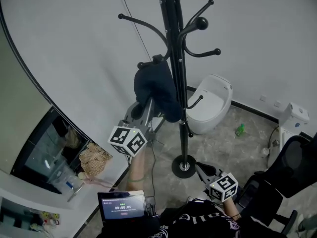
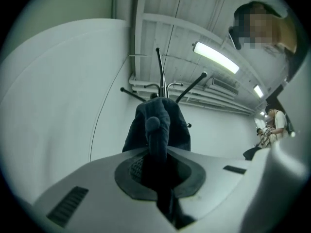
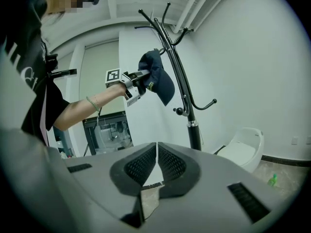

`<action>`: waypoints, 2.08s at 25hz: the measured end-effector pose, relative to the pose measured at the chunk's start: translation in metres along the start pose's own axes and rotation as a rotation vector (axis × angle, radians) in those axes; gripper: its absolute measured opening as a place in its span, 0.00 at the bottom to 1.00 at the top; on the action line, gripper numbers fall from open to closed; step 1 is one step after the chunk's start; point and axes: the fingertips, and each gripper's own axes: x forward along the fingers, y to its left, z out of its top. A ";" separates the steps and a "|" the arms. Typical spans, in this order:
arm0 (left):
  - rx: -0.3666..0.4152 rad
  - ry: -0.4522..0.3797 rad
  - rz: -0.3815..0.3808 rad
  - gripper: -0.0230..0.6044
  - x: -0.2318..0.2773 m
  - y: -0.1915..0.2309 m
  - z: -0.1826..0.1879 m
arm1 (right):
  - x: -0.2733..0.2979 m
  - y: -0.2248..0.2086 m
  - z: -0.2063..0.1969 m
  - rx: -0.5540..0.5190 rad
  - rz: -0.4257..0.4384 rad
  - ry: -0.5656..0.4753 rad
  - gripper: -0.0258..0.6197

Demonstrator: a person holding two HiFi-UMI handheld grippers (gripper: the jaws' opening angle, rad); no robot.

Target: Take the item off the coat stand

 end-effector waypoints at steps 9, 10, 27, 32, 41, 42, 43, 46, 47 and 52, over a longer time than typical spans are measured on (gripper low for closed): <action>0.155 -0.056 0.087 0.06 -0.049 0.002 0.063 | 0.016 0.023 -0.007 0.012 0.039 0.019 0.07; 0.146 -0.065 0.100 0.06 -0.059 0.006 0.065 | 0.016 0.026 -0.009 0.008 0.034 0.028 0.07; -0.062 0.188 0.157 0.06 -0.259 0.036 -0.044 | 0.023 0.134 -0.042 0.032 -0.058 0.023 0.07; -0.153 0.291 0.116 0.06 -0.312 0.021 -0.086 | 0.007 0.170 -0.067 0.065 -0.134 0.023 0.07; -0.265 0.396 0.050 0.06 -0.374 -0.032 -0.128 | -0.044 0.205 -0.088 0.115 -0.237 0.010 0.07; -0.273 0.403 0.043 0.06 -0.378 -0.040 -0.130 | -0.050 0.206 -0.088 0.123 -0.245 -0.001 0.07; -0.278 0.410 0.035 0.06 -0.381 -0.048 -0.132 | -0.056 0.206 -0.087 0.128 -0.251 -0.011 0.07; -0.282 0.423 0.013 0.06 -0.389 -0.075 -0.132 | -0.076 0.211 -0.087 0.130 -0.258 -0.027 0.07; -0.284 0.425 0.008 0.06 -0.391 -0.085 -0.132 | -0.084 0.213 -0.087 0.127 -0.257 -0.028 0.07; -0.301 0.438 -0.017 0.06 -0.404 -0.148 -0.134 | -0.140 0.228 -0.095 0.122 -0.269 -0.049 0.07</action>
